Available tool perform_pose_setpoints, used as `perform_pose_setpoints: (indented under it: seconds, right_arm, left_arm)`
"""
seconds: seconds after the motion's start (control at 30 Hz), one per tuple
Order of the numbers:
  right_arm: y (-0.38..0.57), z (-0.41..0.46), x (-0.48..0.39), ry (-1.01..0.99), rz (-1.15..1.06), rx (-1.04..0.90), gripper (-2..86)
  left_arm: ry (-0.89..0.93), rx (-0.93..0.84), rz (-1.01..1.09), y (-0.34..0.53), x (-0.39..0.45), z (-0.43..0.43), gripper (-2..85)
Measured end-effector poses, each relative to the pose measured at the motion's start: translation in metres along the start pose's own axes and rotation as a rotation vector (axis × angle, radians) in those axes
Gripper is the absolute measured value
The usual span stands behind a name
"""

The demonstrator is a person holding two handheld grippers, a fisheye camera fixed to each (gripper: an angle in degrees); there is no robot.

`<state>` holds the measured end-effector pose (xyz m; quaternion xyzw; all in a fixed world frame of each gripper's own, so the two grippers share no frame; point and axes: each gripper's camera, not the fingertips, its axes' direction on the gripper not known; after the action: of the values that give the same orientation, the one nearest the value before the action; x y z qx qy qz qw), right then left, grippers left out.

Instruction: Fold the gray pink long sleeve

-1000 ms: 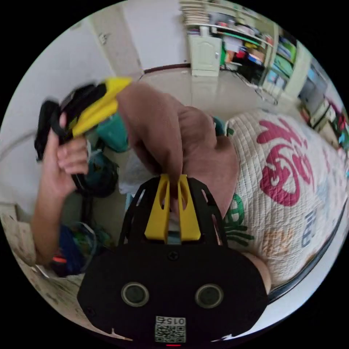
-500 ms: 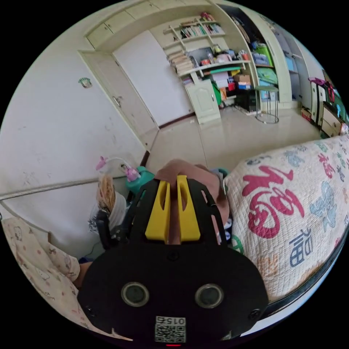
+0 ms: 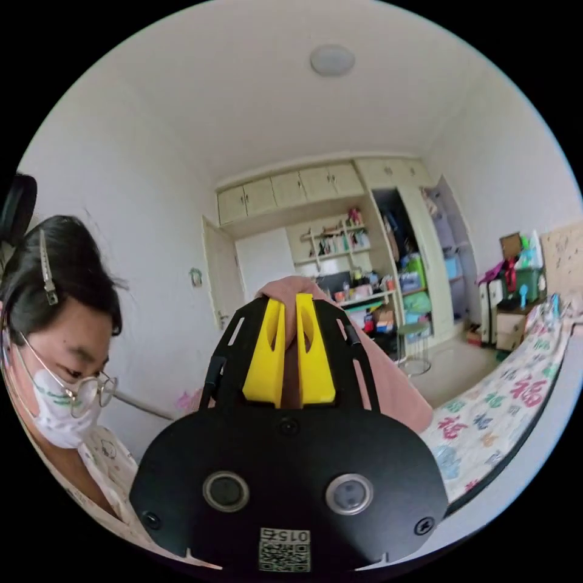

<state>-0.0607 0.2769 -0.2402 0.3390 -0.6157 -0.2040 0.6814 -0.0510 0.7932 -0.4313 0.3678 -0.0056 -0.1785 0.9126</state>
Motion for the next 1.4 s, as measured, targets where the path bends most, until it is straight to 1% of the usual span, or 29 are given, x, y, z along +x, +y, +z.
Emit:
perform_pose_setpoints:
  seconds: [0.03, 0.07, 0.1, 0.17, 0.27, 0.33, 0.4, 0.43, 0.5, 0.53, 0.6, 0.63, 0.7, 0.73, 0.77, 0.8, 0.87, 0.93, 0.97, 1.03, 1.1, 1.13, 1.2, 1.23, 1.27, 1.3, 1.33, 1.37, 1.4]
  right_arm:
    - [-0.01, -0.012, -0.001, 0.022, -0.019, 0.012, 2.3]
    - [-0.026, -0.034, -0.002, 0.06, -0.054, 0.035, 2.5]
    - [-0.04, -0.054, -0.001, 0.091, -0.065, 0.059, 2.6]
    - [-0.059, -0.081, 0.003, 0.134, -0.074, 0.072, 2.9]
    - [-0.085, -0.12, 0.014, 0.254, -0.067, 0.074, 3.2]
    - [-0.097, -0.141, 0.025, 0.341, -0.074, 0.07, 3.3]
    - [-0.109, -0.162, 0.051, 0.45, -0.039, 0.051, 3.4]
    - [-0.11, -0.166, 0.06, 0.482, -0.024, 0.041, 3.4]
    - [-0.107, -0.18, 0.113, 0.621, 0.084, -0.016, 3.6]
    - [-0.103, -0.183, 0.131, 0.655, 0.126, -0.033, 3.6]
    - [-0.08, -0.198, 0.216, 0.79, 0.329, -0.127, 3.6]
    - [-0.071, -0.202, 0.238, 0.819, 0.389, -0.153, 3.6]
    - [-0.025, -0.208, 0.325, 0.901, 0.594, -0.308, 3.8]
    - [-0.012, -0.207, 0.343, 0.933, 0.625, -0.347, 3.9]
    - [0.011, -0.205, 0.37, 0.989, 0.661, -0.413, 3.8]
    - [0.023, -0.2, 0.383, 1.022, 0.63, -0.462, 3.5]
    - [0.026, -0.193, 0.389, 1.091, 0.545, -0.502, 2.1]
    - [0.018, -0.181, 0.385, 1.054, 0.435, -0.545, 1.6]
    - [0.015, -0.17, 0.38, 1.0, 0.376, -0.598, 1.7]
    - [0.02, -0.146, 0.37, 0.848, 0.294, -0.718, 2.3]
    - [0.048, -0.109, 0.349, 0.651, 0.189, -0.927, 4.9]
    - [0.057, -0.1, 0.343, 0.614, 0.162, -0.984, 5.2]
    - [0.094, -0.071, 0.325, 0.524, 0.078, -1.148, 6.1]
    - [0.101, -0.066, 0.323, 0.507, 0.065, -1.176, 6.3]
    - [0.114, -0.056, 0.322, 0.483, 0.058, -1.228, 6.7]
    - [0.122, -0.049, 0.325, 0.458, 0.072, -1.263, 7.0]
    - [0.125, -0.046, 0.327, 0.443, 0.084, -1.271, 7.2]
    - [0.127, -0.041, 0.33, 0.416, 0.104, -1.281, 7.5]
    - [0.127, -0.036, 0.331, 0.404, 0.108, -1.3, 7.6]
  left_arm:
    - [0.005, 0.012, 0.029, -0.009, 0.008, 0.002, 3.6]
    - [0.052, 0.042, 0.073, -0.025, 0.022, 0.007, 2.7]
    - [0.161, 0.073, 0.09, -0.04, 0.032, 0.015, 2.0]
    - [0.311, 0.105, 0.121, -0.062, 0.048, 0.031, 1.3]
    - [0.403, 0.132, 0.213, -0.099, 0.08, 0.058, 0.8]
    - [0.486, 0.139, 0.21, -0.119, 0.087, 0.079, 0.7]
    - [0.552, 0.091, 0.183, -0.143, 0.089, 0.123, 0.8]
    - [0.549, 0.068, 0.179, -0.148, 0.089, 0.137, 0.8]
    - [0.482, -0.036, 0.13, -0.159, 0.085, 0.202, 1.1]
    - [0.459, -0.065, 0.119, -0.161, 0.083, 0.22, 1.2]
    - [0.344, -0.205, 0.063, -0.162, 0.068, 0.301, 1.4]
    - [0.321, -0.249, 0.05, -0.161, 0.064, 0.324, 1.5]
    - [0.252, -0.468, 0.066, -0.148, 0.059, 0.42, 1.7]
    - [0.23, -0.523, 0.092, -0.143, 0.062, 0.442, 1.8]
    - [0.161, -0.597, 0.18, -0.13, 0.072, 0.48, 2.0]
    - [0.095, -0.643, 0.266, -0.117, 0.08, 0.51, 2.2]
    - [0.062, -0.683, 0.279, -0.11, 0.079, 0.544, 2.9]
    - [0.019, -0.687, 0.25, -0.12, 0.072, 0.564, 4.4]
    - [-0.015, -0.676, 0.232, -0.131, 0.066, 0.573, 5.7]
    - [-0.023, -0.665, 0.229, -0.146, 0.059, 0.58, 7.3]
    - [-0.045, -0.638, 0.256, -0.162, 0.054, 0.577, 8.6]
    - [-0.045, -0.626, 0.262, -0.164, 0.054, 0.574, 8.9]
    - [0.016, -0.591, 0.34, -0.169, 0.065, 0.562, 8.7]
    - [0.038, -0.591, 0.369, -0.168, 0.071, 0.56, 8.7]
    - [0.111, -0.597, 0.436, -0.166, 0.084, 0.557, 8.8]
    - [0.23, -0.623, 0.506, -0.163, 0.099, 0.558, 9.3]
    - [0.301, -0.644, 0.543, -0.16, 0.107, 0.559, 9.5]
    - [0.461, -0.687, 0.622, -0.155, 0.126, 0.56, 10.0]
    - [0.566, -0.728, 0.688, -0.147, 0.143, 0.563, 9.9]
